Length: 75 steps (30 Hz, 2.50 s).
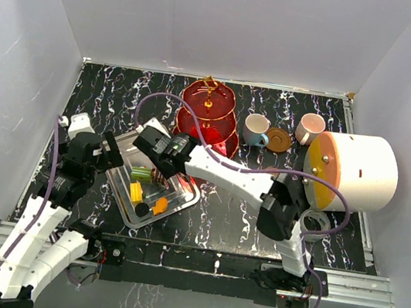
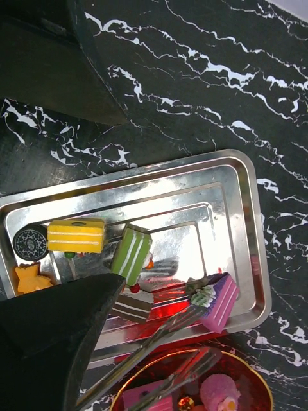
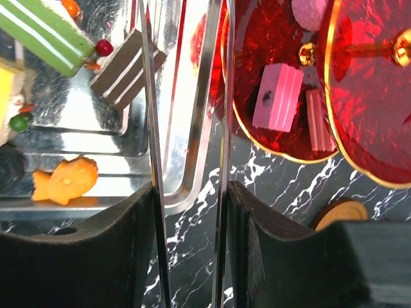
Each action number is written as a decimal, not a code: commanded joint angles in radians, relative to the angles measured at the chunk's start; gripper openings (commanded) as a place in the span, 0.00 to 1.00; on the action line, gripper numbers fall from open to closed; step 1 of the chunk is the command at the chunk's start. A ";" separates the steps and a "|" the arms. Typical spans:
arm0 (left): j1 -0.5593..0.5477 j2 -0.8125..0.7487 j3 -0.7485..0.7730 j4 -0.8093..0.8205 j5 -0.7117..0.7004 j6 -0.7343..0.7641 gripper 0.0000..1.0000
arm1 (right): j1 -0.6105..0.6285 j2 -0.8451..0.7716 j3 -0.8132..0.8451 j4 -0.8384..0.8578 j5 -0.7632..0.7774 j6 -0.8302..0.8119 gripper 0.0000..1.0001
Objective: Serve the afternoon tea
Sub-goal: Pick up the desert from the tray, then place the desert on the desert table.
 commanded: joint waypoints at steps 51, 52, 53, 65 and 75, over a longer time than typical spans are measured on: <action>-0.003 -0.045 0.029 -0.022 -0.053 -0.016 0.99 | -0.158 -0.046 0.057 0.133 -0.330 0.079 0.10; -0.003 -0.046 0.029 -0.022 -0.054 -0.016 0.99 | -0.168 -0.064 0.033 0.147 -0.359 0.096 0.10; -0.004 -0.046 0.029 -0.022 -0.054 -0.016 0.99 | -0.182 -0.080 0.014 0.155 -0.395 0.114 0.10; -0.004 -0.084 0.029 -0.028 -0.077 -0.027 0.99 | -0.277 -0.385 -0.297 0.356 -0.682 0.341 0.09; -0.003 -0.104 0.029 -0.028 -0.082 -0.030 0.99 | -0.357 -0.676 -0.492 0.364 -0.736 0.460 0.09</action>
